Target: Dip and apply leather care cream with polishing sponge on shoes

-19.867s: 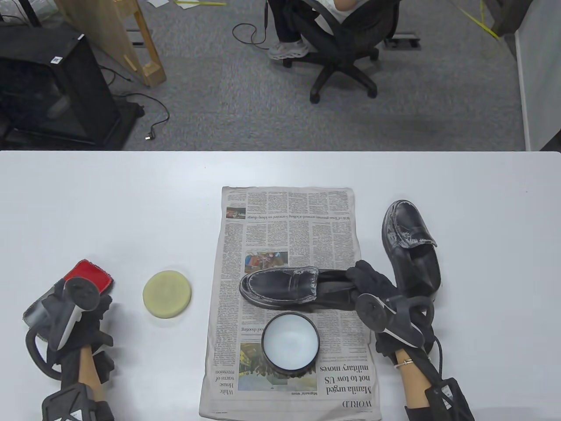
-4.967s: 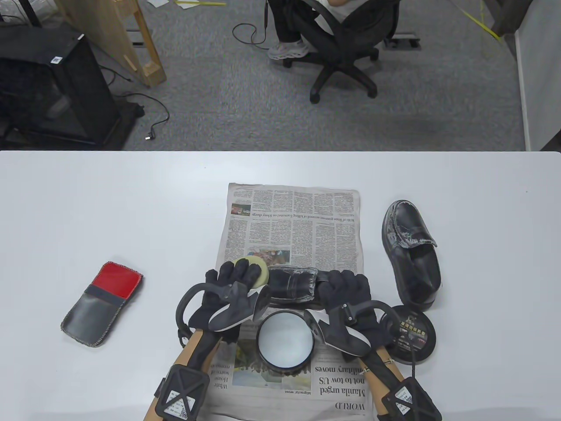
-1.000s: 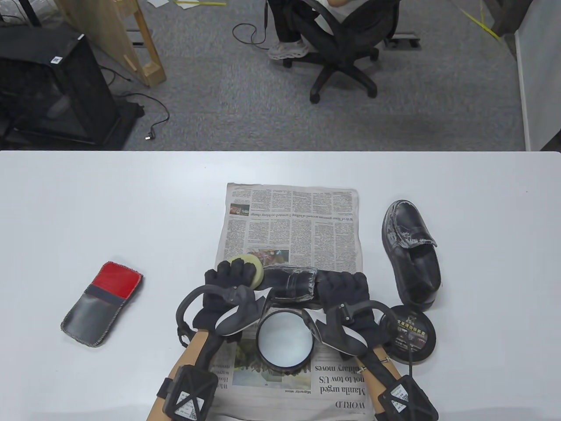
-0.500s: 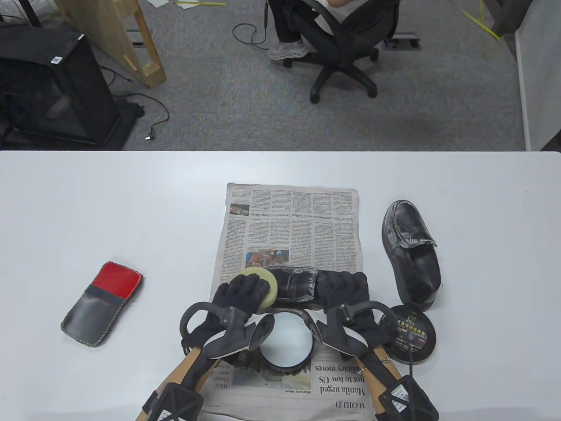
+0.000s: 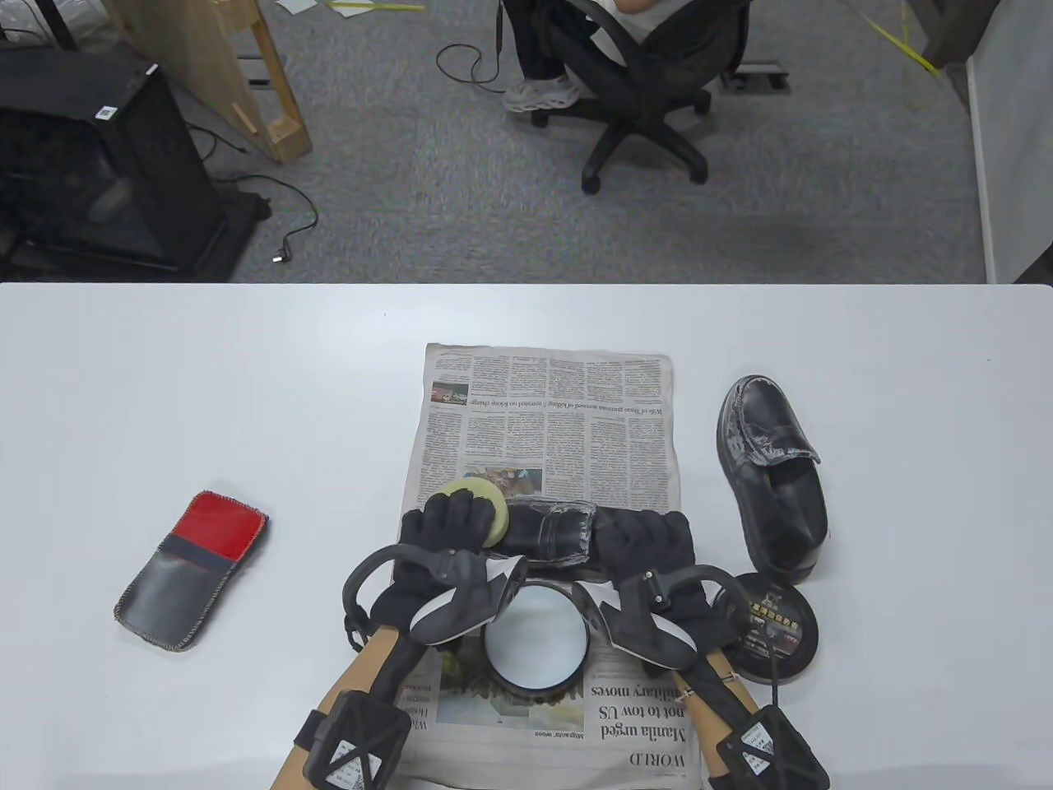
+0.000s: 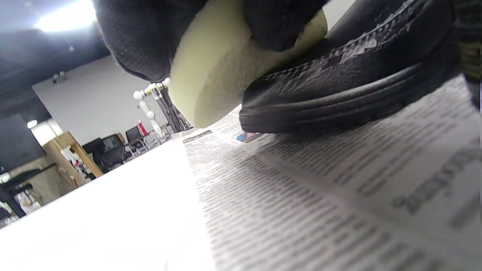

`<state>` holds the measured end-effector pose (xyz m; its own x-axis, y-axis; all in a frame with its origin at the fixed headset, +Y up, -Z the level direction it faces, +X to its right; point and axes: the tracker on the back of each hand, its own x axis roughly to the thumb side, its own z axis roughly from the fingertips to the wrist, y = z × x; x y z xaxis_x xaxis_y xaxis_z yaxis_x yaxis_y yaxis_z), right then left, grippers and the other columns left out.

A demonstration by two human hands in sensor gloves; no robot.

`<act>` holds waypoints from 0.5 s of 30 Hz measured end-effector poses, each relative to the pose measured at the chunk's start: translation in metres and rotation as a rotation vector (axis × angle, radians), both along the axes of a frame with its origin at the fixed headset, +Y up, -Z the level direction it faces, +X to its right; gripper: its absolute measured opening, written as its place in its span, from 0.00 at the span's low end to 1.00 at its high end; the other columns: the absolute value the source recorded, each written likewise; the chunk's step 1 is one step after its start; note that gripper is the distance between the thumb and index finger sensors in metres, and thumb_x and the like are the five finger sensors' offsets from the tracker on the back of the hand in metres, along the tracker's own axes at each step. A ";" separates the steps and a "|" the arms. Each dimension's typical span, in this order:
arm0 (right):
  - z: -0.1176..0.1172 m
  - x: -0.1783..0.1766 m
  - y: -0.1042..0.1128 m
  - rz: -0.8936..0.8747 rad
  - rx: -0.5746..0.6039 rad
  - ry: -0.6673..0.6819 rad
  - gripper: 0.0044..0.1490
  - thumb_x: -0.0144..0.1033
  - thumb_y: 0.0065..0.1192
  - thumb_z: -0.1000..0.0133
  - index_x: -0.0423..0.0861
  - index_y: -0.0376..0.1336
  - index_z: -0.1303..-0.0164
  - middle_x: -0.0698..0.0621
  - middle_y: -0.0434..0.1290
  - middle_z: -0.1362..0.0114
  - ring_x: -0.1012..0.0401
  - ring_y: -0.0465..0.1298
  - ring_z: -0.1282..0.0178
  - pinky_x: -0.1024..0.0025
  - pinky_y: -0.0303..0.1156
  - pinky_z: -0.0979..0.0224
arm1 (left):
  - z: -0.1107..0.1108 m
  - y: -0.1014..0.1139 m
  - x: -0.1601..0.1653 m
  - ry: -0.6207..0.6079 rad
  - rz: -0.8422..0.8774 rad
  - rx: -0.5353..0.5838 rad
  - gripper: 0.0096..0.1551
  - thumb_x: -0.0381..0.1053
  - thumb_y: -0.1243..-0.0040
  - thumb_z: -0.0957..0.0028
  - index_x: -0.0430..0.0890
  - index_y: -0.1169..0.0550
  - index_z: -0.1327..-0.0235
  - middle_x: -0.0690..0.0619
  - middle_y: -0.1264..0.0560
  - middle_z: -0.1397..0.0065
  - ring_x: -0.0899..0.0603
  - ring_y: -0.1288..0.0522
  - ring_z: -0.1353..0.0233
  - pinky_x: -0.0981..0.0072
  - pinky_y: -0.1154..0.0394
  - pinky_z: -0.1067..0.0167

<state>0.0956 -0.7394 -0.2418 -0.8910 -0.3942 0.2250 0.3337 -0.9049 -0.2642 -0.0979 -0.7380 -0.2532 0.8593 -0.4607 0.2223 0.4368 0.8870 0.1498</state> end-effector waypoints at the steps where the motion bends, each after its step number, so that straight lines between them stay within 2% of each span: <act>1: 0.000 0.000 0.000 -0.002 -0.002 0.001 0.29 0.51 0.46 0.36 0.56 0.59 0.25 0.55 0.66 0.21 0.54 0.69 0.22 0.48 0.60 0.19 | 0.003 0.000 -0.001 -0.007 -0.007 0.005 0.29 0.48 0.47 0.36 0.53 0.36 0.20 0.49 0.31 0.17 0.42 0.28 0.22 0.48 0.27 0.28; 9: 0.000 0.002 -0.001 -0.019 -0.011 0.008 0.32 0.53 0.45 0.38 0.55 0.58 0.23 0.55 0.67 0.20 0.54 0.69 0.21 0.51 0.60 0.18 | 0.021 0.009 0.000 -0.093 0.105 -0.027 0.29 0.48 0.46 0.36 0.52 0.35 0.20 0.49 0.31 0.17 0.42 0.28 0.23 0.50 0.26 0.29; 15: 0.000 0.004 -0.001 -0.035 -0.007 0.007 0.31 0.54 0.50 0.41 0.59 0.58 0.26 0.57 0.67 0.21 0.55 0.70 0.22 0.52 0.60 0.18 | 0.006 0.010 0.019 -0.093 0.118 -0.045 0.29 0.49 0.47 0.35 0.53 0.36 0.20 0.49 0.32 0.17 0.42 0.29 0.23 0.50 0.27 0.28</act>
